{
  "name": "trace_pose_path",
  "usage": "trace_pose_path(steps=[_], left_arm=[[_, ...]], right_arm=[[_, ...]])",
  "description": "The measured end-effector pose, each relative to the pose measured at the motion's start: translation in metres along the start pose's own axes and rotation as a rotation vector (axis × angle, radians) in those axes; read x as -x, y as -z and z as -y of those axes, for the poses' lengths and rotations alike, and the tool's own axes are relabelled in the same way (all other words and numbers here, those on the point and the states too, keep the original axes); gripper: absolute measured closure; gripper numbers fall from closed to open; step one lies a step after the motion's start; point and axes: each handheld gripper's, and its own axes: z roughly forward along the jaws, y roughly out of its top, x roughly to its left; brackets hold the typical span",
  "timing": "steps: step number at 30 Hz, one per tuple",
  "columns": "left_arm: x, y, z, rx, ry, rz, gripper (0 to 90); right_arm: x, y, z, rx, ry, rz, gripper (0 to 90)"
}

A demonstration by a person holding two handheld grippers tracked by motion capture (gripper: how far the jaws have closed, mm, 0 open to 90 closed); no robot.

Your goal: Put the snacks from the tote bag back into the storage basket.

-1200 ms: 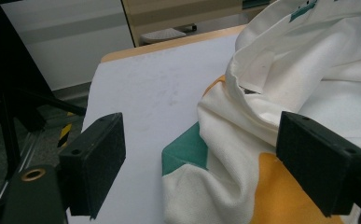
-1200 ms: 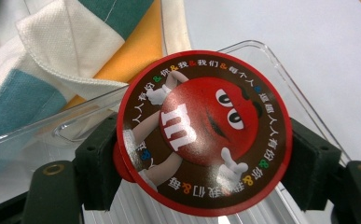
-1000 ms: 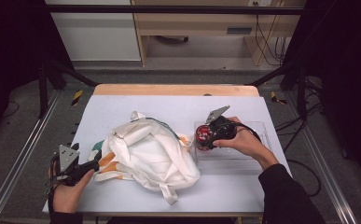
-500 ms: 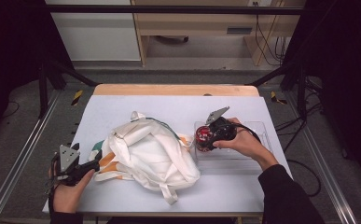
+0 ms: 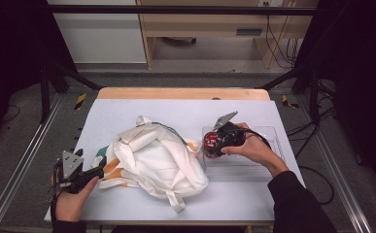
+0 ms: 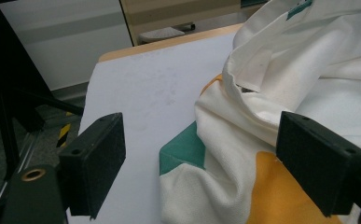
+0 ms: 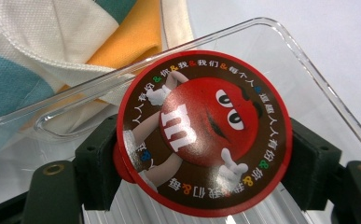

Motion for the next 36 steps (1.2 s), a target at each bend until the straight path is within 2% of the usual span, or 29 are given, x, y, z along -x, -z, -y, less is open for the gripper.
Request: trace_pose_path(steps=[4, 12, 29, 36], left_arm=[[-0.0005, 0.0000, -0.0003, -0.001, -0.009, 0.003, 15.7], [-0.0007, 0.0005, 0.0001, 0.002, 0.001, 0.000, 15.7], [-0.0011, 0.0006, 0.0003, 0.002, 0.000, 0.002, 15.7], [-0.0014, 0.0007, 0.0004, 0.003, 0.000, 0.002, 15.7]], right_arm=[[-0.0005, -0.0001, 0.0003, 0.000, 0.007, 0.002, 25.6], [-0.0029, -0.0006, 0.0000, -0.013, 0.011, 0.007, 25.5], [-0.0047, -0.0005, 0.0008, -0.021, -0.002, 0.018, 24.9], [-0.0049, 0.0032, 0.0014, -0.030, -0.013, 0.015, 16.6]])
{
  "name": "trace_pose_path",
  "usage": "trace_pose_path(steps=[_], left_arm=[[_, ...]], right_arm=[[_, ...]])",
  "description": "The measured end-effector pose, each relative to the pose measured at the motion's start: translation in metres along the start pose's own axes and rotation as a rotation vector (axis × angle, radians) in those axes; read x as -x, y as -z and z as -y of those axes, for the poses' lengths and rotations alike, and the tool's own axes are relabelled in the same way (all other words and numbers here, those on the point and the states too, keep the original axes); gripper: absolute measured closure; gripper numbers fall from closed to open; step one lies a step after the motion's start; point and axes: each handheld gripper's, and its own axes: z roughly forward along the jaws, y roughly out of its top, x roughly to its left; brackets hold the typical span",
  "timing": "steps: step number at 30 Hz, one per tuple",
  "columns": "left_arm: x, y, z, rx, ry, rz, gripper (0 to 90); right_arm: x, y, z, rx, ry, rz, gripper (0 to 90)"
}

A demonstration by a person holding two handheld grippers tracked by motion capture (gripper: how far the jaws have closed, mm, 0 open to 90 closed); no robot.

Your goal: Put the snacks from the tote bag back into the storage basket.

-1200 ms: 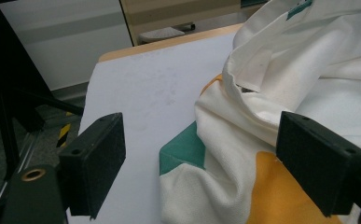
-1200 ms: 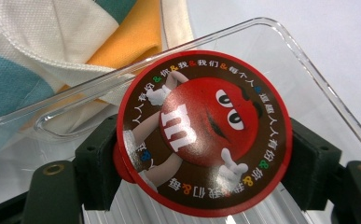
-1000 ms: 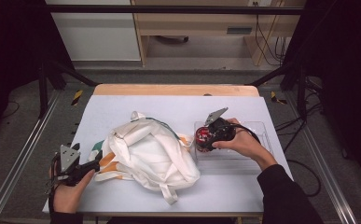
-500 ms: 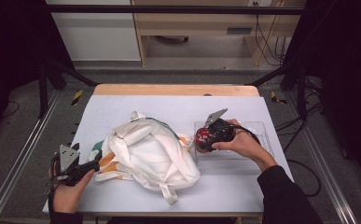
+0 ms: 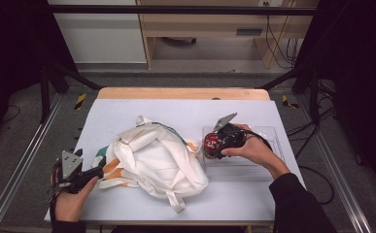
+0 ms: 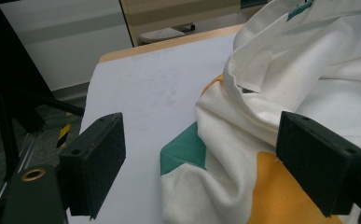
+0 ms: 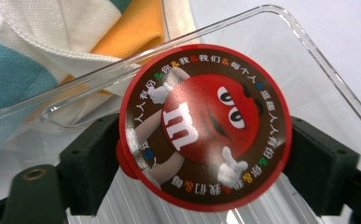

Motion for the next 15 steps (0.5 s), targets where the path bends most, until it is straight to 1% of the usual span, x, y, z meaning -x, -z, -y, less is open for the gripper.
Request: trace_pose_path(steps=[5, 6, 8, 10, 12, 15], left_arm=[[0.000, 0.000, 0.000, 0.000, 0.001, -0.001, 15.7], [0.000, 0.000, 0.000, -0.001, -0.001, 0.000, 15.7], [0.000, 0.000, 0.000, 0.002, 0.000, -0.001, 15.7], [0.000, 0.000, 0.000, 0.001, 0.003, -0.002, 15.6], [0.000, 0.000, 0.000, -0.001, 0.001, -0.002, 15.5], [0.000, 0.000, 0.000, -0.002, -0.004, -0.001, 15.5]], right_arm=[[-0.001, 0.008, 0.000, 0.006, 0.006, 0.004, 13.7], [-0.002, 0.009, 0.000, 0.004, -0.002, 0.010, 13.8], [-0.003, 0.015, 0.001, 0.010, 0.000, 0.011, 16.2], [-0.004, 0.022, 0.002, 0.017, -0.002, 0.024, 15.8], [-0.005, 0.030, 0.003, 0.035, -0.010, 0.047, 14.4], [-0.005, 0.048, 0.004, 0.093, -0.030, 0.074, 13.0]])
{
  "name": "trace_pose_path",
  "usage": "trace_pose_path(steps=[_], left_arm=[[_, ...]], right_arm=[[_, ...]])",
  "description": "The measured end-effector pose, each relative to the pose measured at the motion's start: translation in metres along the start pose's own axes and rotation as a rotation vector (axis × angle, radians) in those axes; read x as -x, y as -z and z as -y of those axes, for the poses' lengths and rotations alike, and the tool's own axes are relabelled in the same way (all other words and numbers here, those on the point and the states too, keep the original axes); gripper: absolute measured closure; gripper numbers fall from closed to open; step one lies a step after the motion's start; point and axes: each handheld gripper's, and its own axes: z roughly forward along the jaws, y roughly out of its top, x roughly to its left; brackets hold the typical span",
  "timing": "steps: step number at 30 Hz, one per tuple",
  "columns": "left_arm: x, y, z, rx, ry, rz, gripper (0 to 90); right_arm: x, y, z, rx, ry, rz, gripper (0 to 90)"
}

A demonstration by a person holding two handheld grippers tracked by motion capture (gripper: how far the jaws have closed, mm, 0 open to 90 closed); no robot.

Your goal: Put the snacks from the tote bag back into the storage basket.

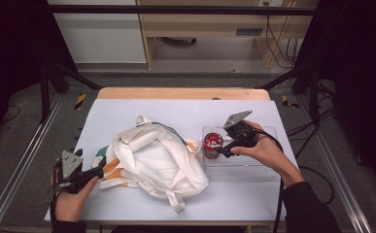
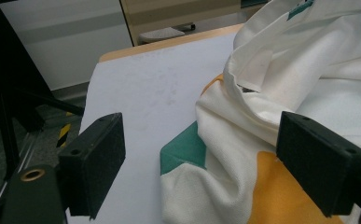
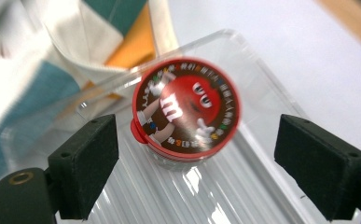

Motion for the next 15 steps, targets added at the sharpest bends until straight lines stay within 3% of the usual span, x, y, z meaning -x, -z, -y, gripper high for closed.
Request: trace_pose_path(steps=[3, 6, 11, 15], left_arm=[[0.001, 0.000, 0.000, 0.001, 0.004, -0.002, 15.5], [0.001, 0.000, 0.000, -0.002, 0.000, 0.001, 15.4], [0.001, 0.000, 0.000, 0.000, 0.003, 0.000, 15.3], [0.000, 0.001, 0.000, 0.001, -0.008, 0.004, 15.2]], right_arm=[[-0.004, 0.019, -0.002, 0.047, -0.038, 0.018, 10.7], [-0.014, 0.036, -0.005, 0.086, -0.045, 0.064, 9.7], [-0.033, 0.055, -0.004, 0.111, -0.099, 0.125, 9.2], [-0.041, 0.062, 0.000, 0.117, -0.148, 0.144, 8.9]])
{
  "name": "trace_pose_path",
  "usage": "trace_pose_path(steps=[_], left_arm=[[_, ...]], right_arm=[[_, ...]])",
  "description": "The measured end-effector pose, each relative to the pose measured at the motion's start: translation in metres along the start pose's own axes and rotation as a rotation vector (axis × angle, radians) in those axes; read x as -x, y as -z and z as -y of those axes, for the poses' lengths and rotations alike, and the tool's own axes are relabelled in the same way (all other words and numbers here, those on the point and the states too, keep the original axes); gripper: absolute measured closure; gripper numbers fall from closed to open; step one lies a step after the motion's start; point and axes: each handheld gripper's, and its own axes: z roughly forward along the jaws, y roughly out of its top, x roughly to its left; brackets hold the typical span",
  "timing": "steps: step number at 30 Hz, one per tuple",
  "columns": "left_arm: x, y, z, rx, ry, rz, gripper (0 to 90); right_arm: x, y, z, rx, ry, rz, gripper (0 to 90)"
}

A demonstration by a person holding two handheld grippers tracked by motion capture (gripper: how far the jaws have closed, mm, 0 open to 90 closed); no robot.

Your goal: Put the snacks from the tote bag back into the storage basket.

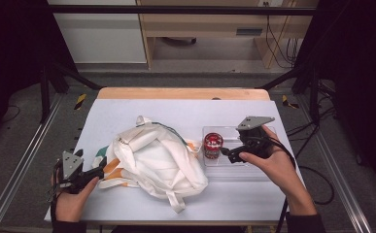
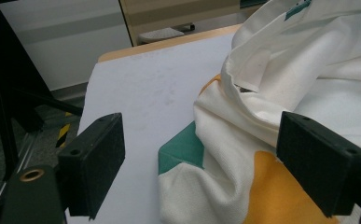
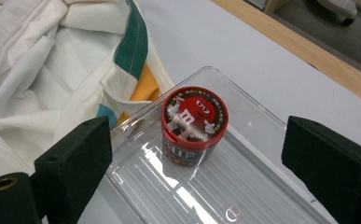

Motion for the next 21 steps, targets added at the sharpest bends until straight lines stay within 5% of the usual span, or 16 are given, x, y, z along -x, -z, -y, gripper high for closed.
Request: trace_pose_path(steps=[9, 21], left_arm=[[-0.001, 0.001, 0.001, 0.007, 0.034, -0.013, 14.2], [-0.004, 0.002, 0.002, 0.012, 0.022, -0.009, 13.6]], right_arm=[[-0.001, 0.006, 0.014, -0.031, -0.057, 0.057, 8.0], [0.010, 0.015, 0.037, -0.042, -0.151, 0.145, 7.7]])
